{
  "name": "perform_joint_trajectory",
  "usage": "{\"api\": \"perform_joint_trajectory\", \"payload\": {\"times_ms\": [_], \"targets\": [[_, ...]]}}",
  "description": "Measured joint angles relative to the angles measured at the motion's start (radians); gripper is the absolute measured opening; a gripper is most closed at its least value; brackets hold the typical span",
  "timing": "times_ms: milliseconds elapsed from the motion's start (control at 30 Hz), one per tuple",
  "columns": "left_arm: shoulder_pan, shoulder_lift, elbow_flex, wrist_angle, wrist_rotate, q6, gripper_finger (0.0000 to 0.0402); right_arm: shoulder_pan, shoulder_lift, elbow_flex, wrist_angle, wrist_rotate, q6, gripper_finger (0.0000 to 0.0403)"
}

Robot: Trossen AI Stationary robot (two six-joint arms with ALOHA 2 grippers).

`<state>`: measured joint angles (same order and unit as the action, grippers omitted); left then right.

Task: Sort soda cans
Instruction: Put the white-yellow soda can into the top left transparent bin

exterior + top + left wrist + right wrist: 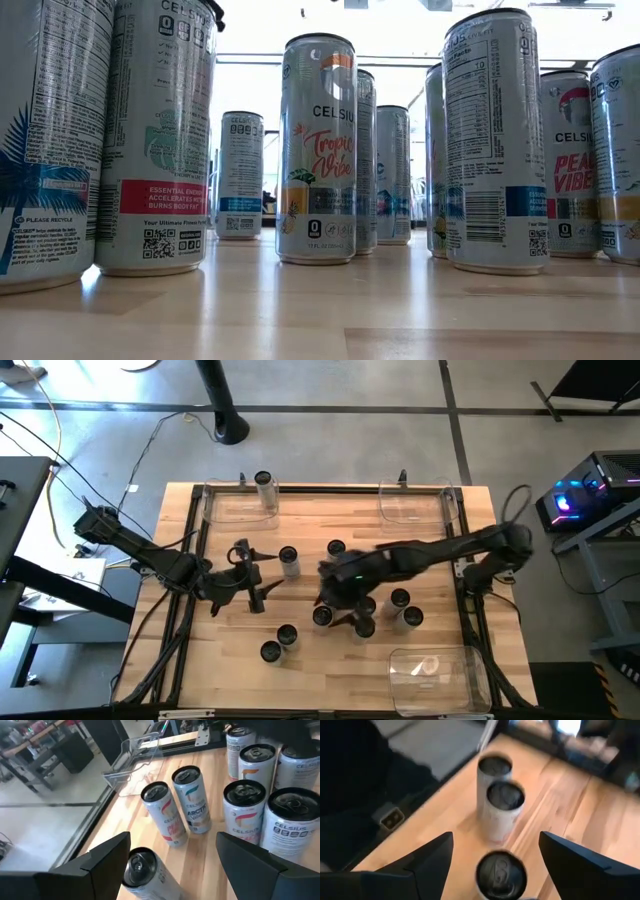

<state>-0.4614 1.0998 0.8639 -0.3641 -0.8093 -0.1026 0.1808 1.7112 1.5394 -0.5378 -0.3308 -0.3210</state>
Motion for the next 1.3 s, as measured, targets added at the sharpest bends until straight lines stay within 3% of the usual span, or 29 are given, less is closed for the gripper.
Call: {"api": "perform_joint_trajectory", "payload": {"times_ms": [167,367,1133,1300], "targets": [[0.0,0.004,0.0,-0.016,0.008,-0.029,0.0287,0.001,0.155,0.199,-0.195,0.035,-0.051,0.0293],[-0.004,0.022,-0.001,-0.015,0.013,-0.037,0.0287,0.023,0.266,0.306,-0.332,0.15,-0.125,0.0293],[-0.004,0.022,-0.001,-0.024,0.014,-0.035,0.0287,0.03,0.317,0.312,-0.392,0.223,-0.129,0.0287],[-0.004,0.022,-0.001,-0.024,0.014,-0.035,0.0287,0.03,0.319,0.312,-0.388,0.228,-0.125,0.0256]]}}
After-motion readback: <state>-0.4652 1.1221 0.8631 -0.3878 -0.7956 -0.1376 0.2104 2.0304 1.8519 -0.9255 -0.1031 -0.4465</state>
